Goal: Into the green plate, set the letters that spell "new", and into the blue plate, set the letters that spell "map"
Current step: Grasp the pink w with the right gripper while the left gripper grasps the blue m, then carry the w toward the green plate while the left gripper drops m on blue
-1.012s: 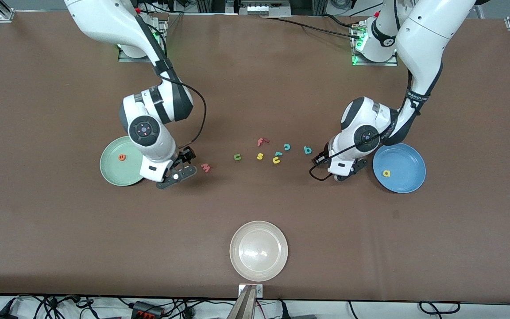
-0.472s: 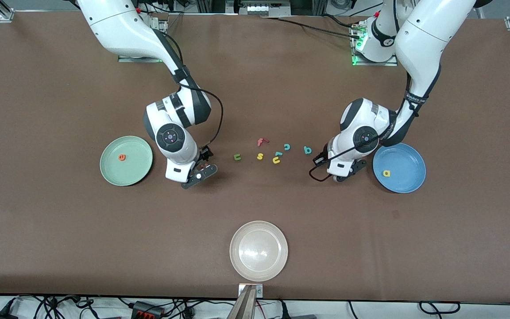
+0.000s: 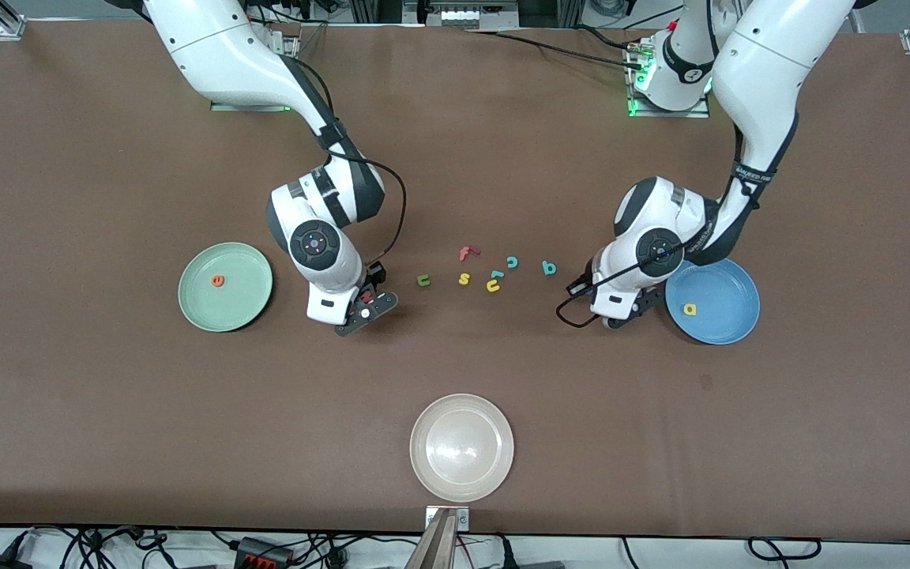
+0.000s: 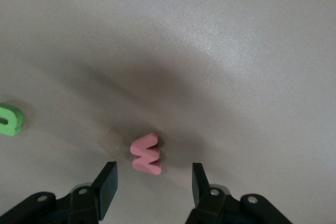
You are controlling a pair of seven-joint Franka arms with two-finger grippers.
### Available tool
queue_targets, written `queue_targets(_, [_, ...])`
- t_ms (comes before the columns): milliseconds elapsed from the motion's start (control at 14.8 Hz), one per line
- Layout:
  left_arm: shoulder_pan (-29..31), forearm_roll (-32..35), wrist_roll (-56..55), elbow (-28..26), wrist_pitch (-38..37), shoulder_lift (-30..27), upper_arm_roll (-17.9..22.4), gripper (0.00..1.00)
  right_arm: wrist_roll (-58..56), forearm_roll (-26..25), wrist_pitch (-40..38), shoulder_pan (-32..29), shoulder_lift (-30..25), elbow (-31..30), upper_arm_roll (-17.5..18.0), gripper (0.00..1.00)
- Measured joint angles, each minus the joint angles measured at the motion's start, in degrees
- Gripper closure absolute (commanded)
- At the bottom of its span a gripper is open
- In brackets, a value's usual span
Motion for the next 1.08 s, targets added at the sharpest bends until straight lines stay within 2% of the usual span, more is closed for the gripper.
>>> queue_targets(135, [0.5,3.4,1.5,2.5,-5.8,-1.2,0.0,0.95,0.0,0.0,0.9,0.0,0.9,0.0,0.0,0.35])
queue_targets(337, [1.6,4.3,7.6,5.2,-11.0,-2.4,0.2,0.95,0.0,0.0,1.2,0.3,1.6,0.1,0.1,0.37])
queue_targets(472, [3.4,4.4,13.1,6.1,-13.3,-3.1,0.4,0.94,0.0,0.0,1.2,0.7,1.6,0.1,0.1,0.43])
queue_targets(810, [9.0,6.6,26.3,6.5,-17.3,-4.4,0.6,0.94,0.0,0.0,1.2,1.0,1.8,0.1,0.1,0.44])
queue_targets(1080, [16.3,9.6,39.6,5.9,-17.6,-4.2,0.8,0.94,0.0,0.0,1.2,1.1,1.8,0.1,0.1,0.45])
